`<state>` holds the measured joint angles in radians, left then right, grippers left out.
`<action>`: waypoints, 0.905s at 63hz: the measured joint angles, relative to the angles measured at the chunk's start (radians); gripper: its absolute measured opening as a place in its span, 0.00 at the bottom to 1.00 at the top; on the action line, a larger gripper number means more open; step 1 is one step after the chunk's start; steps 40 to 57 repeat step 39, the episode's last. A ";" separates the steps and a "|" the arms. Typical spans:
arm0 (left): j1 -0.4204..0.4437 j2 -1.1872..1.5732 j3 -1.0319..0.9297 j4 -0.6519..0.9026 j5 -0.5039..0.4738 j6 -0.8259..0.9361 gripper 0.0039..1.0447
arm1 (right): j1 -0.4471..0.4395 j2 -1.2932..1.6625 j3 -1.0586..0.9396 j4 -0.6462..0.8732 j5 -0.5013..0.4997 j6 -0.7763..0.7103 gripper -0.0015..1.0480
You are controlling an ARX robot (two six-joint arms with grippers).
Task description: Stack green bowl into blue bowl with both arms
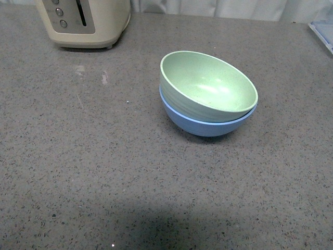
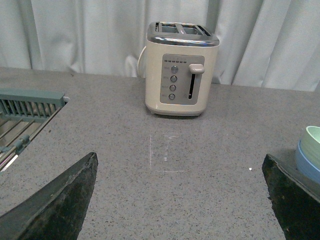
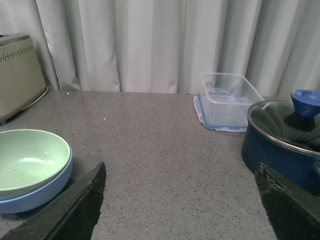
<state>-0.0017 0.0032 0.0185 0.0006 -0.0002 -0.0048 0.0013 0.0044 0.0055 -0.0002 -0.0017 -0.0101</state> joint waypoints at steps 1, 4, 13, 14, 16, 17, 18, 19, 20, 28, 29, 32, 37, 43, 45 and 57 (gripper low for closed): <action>0.000 0.000 0.000 0.000 0.000 0.000 0.94 | 0.000 0.000 0.000 0.000 0.000 0.001 0.93; 0.000 0.000 0.000 0.000 0.000 0.000 0.94 | 0.000 0.000 0.000 0.000 0.000 0.000 0.91; 0.000 0.000 0.000 0.000 0.000 0.000 0.94 | 0.000 0.000 0.000 0.000 0.000 0.000 0.91; 0.000 0.000 0.000 0.000 0.000 0.000 0.94 | 0.000 0.000 0.000 0.000 0.000 0.000 0.91; 0.000 0.000 0.000 0.000 0.000 0.000 0.94 | 0.000 0.000 0.000 0.000 0.000 0.000 0.91; 0.000 0.000 0.000 0.000 0.000 0.000 0.94 | 0.000 0.000 0.000 0.000 0.000 0.000 0.91; 0.000 0.000 0.000 0.000 0.000 0.000 0.94 | 0.000 0.000 0.000 0.000 0.000 0.000 0.91; 0.000 0.000 0.000 0.000 0.000 0.000 0.94 | 0.000 0.000 0.000 0.000 0.000 0.000 0.91; 0.000 0.000 0.000 0.000 0.000 0.000 0.94 | 0.000 0.000 0.000 0.000 0.000 0.000 0.91; 0.000 0.000 0.000 0.000 0.000 0.000 0.94 | 0.000 0.000 0.000 0.000 0.000 0.000 0.91; 0.000 0.000 0.000 0.000 0.000 0.000 0.94 | 0.000 0.000 0.000 0.000 0.000 0.000 0.91; 0.000 0.000 0.000 0.000 0.000 0.000 0.94 | 0.000 0.000 0.000 0.000 0.000 0.000 0.91; 0.000 0.000 0.000 0.000 0.000 0.000 0.94 | 0.000 0.000 0.000 0.000 0.000 0.000 0.91; 0.000 0.000 0.000 0.000 0.000 0.000 0.94 | 0.000 0.000 0.000 0.000 0.000 0.000 0.91; 0.000 0.000 0.000 0.000 0.000 0.000 0.94 | 0.000 0.000 0.000 0.000 0.000 0.000 0.91; 0.000 0.000 0.000 0.000 0.000 0.000 0.94 | 0.000 0.000 0.000 0.000 0.000 0.000 0.91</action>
